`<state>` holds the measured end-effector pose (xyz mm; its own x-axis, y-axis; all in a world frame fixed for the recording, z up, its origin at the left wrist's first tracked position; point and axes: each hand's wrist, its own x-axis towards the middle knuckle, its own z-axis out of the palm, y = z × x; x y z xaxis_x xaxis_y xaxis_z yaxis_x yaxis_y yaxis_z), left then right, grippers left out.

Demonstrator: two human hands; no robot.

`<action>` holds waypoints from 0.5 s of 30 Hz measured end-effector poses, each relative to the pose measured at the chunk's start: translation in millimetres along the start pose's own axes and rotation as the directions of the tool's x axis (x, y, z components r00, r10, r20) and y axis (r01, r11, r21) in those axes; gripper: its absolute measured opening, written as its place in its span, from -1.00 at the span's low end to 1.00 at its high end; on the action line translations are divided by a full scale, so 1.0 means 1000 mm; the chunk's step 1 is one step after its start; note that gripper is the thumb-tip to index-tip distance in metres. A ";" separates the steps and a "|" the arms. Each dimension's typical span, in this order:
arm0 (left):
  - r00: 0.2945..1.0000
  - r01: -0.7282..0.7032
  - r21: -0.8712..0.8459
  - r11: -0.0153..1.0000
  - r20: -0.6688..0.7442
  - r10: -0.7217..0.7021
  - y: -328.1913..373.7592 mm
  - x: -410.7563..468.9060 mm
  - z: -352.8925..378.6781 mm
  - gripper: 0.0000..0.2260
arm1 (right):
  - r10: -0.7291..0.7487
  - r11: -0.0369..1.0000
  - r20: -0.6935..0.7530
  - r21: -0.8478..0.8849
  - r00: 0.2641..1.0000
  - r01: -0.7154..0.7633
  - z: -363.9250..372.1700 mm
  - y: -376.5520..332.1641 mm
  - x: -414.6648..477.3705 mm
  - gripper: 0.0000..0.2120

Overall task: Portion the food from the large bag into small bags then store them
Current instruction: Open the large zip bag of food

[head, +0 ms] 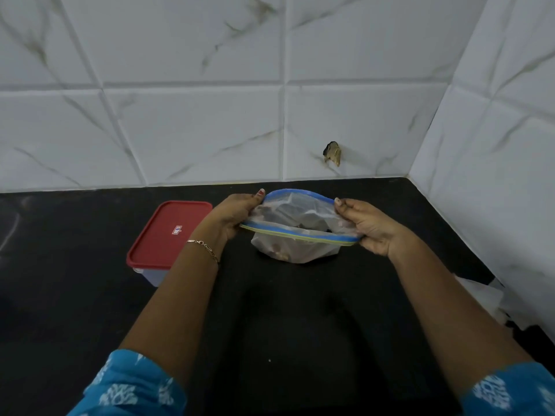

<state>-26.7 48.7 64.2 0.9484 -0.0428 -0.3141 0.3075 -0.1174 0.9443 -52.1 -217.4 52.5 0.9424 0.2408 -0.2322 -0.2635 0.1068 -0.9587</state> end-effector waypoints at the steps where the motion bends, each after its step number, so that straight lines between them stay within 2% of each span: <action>1: 1.000 -0.005 0.026 1.000 -0.003 0.005 0.003 0.002 -0.001 -0.71 | -0.001 1.000 -0.026 0.023 1.000 0.002 0.000 -0.001 0.001 -0.77; 5: 0.997 0.069 0.068 0.995 -0.044 -0.066 0.007 0.011 -0.001 -0.69 | 0.099 0.975 -0.094 0.209 0.991 -0.078 -0.001 -0.002 0.002 -0.70; 6: 0.995 0.092 0.018 0.996 -0.042 -0.091 0.007 0.011 0.001 -0.69 | 0.119 0.962 -0.108 0.260 0.987 -0.087 0.000 -0.001 0.003 -0.69; 8: 0.979 0.202 -0.215 0.956 0.049 -0.196 0.003 0.014 0.005 -0.71 | 0.147 0.927 -0.149 0.364 0.978 -0.084 0.005 0.004 0.003 -0.69; 9: 0.962 0.273 -0.340 0.900 0.120 -0.246 0.000 0.014 0.008 -0.72 | 0.161 0.906 -0.169 0.417 0.972 -0.078 0.010 0.006 0.003 -0.71; 11: 0.936 0.351 -0.486 0.800 0.197 -0.290 -0.006 0.014 0.016 -0.71 | 0.189 0.861 -0.218 0.506 0.957 -0.054 0.019 0.010 0.003 -0.72; 15: 0.947 0.318 -0.671 0.670 0.190 -0.258 -0.018 0.012 0.030 -0.61 | 0.209 0.792 -0.291 0.611 0.934 0.013 0.028 0.019 0.003 -0.77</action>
<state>-23.8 20.1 40.2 0.8041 -0.1992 -0.5602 0.5591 0.5737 0.5985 -59.6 -187.1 38.6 0.8849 -0.0334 -0.4647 -0.3220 0.6771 -0.6617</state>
